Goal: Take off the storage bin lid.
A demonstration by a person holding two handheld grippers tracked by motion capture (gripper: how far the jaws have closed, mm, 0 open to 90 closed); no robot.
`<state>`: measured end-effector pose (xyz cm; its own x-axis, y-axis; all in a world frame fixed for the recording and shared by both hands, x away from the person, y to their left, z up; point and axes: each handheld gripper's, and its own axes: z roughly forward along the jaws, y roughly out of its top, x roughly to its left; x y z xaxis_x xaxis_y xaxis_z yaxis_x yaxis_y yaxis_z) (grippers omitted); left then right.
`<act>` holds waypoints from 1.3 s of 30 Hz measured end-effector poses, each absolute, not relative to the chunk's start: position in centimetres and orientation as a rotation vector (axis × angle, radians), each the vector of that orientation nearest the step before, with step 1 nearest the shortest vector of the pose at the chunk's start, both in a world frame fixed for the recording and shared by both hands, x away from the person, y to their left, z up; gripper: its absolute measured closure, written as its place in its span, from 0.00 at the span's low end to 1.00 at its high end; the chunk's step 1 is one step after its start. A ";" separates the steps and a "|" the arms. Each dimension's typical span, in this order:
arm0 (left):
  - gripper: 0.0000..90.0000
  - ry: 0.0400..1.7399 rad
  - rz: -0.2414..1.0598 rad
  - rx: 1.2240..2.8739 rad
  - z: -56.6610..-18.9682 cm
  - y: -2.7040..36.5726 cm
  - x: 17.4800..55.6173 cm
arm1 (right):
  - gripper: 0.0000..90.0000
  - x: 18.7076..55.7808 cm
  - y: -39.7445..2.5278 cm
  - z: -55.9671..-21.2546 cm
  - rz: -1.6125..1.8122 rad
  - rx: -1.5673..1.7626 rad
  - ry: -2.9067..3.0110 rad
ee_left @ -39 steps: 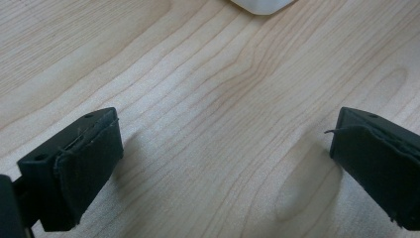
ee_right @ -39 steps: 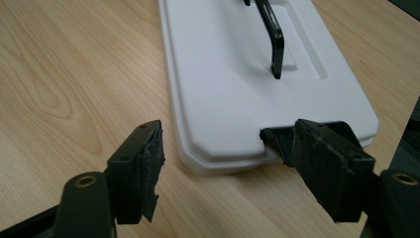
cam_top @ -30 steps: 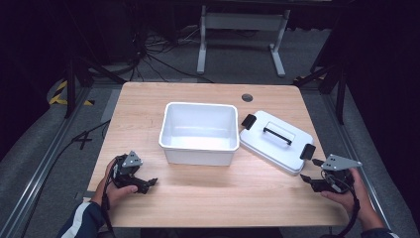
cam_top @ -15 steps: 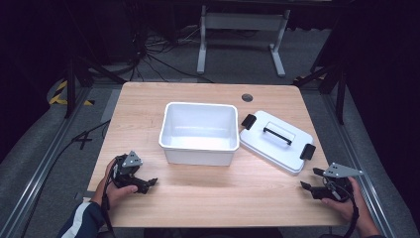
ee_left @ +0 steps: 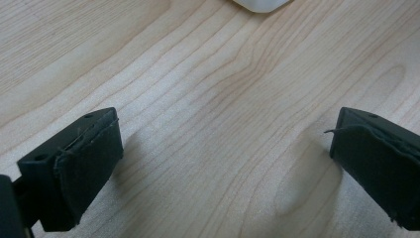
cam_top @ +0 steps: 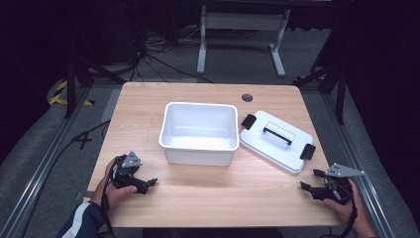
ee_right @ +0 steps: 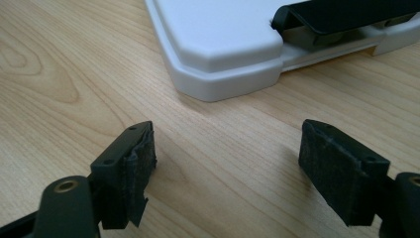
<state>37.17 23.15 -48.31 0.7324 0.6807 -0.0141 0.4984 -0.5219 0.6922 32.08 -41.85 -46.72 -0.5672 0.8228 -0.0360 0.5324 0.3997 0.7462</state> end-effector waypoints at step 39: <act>0.00 0.878 0.324 2.248 -48.2 23.2 37.2 | 0.22 32.0 -41.8 -46.7 0.972 1.203 2.241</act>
<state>37.22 23.21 -48.22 0.7402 0.6721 -0.0178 0.4995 -0.5320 0.6837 32.05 -41.77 -46.73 -0.5401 0.8410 -0.0333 0.5503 0.3828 0.7420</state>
